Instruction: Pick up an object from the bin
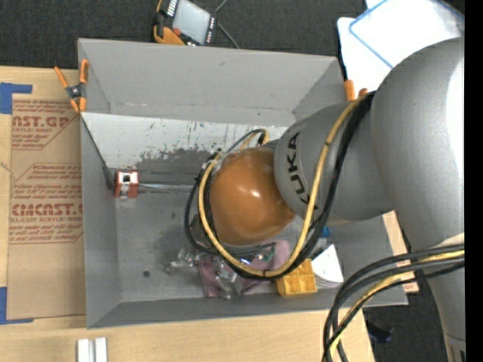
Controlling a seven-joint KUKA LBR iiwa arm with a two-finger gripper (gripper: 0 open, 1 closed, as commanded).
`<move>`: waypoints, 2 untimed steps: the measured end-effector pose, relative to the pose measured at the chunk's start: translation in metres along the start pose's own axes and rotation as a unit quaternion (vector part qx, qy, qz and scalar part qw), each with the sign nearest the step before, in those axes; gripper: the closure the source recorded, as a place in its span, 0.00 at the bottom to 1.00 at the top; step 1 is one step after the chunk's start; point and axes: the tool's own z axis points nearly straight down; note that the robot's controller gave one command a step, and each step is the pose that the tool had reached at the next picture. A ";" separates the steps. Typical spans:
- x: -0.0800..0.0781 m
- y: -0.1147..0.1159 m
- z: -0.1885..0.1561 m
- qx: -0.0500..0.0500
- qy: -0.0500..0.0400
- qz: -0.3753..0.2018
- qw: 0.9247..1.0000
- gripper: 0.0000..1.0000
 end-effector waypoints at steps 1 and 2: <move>-0.012 -0.018 0.001 -0.001 0.001 0.244 0.970 0.00; -0.001 0.000 0.000 0.000 -0.001 0.008 1.000 1.00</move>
Offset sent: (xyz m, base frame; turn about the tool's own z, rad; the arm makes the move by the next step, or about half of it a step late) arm 0.0006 -0.0002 0.0000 0.0143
